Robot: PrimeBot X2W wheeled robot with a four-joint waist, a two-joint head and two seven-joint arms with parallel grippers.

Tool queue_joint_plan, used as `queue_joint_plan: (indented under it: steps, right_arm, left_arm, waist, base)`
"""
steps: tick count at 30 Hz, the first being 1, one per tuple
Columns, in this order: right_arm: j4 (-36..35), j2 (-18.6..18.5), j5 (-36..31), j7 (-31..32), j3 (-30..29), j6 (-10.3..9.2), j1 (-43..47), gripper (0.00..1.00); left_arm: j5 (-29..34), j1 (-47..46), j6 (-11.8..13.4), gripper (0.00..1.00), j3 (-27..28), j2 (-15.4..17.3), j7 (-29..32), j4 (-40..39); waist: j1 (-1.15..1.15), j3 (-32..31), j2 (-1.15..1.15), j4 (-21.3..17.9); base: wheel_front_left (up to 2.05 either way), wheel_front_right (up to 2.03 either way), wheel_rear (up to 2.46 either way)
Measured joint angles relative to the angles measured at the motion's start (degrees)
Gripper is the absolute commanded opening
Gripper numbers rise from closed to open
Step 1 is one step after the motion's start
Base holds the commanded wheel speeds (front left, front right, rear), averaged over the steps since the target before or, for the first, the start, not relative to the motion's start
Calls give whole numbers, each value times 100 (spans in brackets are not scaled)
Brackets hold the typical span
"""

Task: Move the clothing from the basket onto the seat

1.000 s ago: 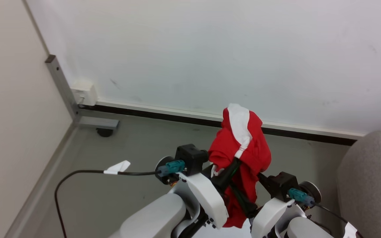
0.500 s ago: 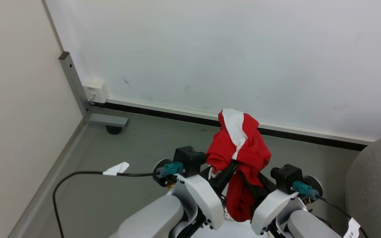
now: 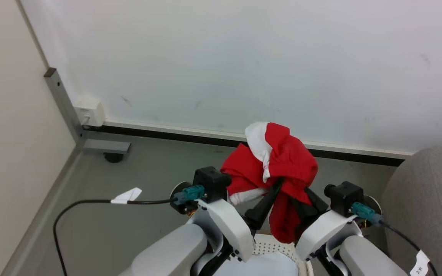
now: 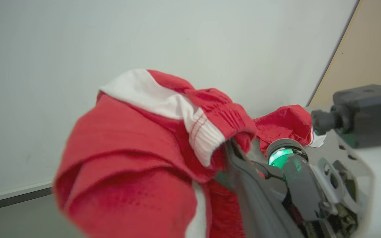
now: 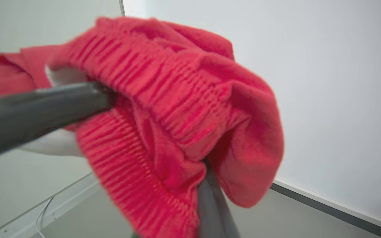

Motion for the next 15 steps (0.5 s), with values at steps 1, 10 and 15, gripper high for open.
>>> queue_joint_plan:
  steps: [1,10,15]
  right_arm:
    - [-34,-19,-37,0,-70,0,7,0]
    - [-457,-354,-289,0,-862,0,147,0]
    - [-753,-511,-432,0,-1352,1,308,0]
  left_arm:
    - [0,3,0,100,-2,12,1,-8]
    - [11,155,43,100,13,142,-32,-231]
    - [59,264,37,100,-11,209,-69,-335]
  waist:
    - [0,1,0,-47]
    - [0,97,0,-710]
    - [1,187,0,-1229]
  base:
    - [0,0,0]
    - [0,0,0]
    - [0,0,0]
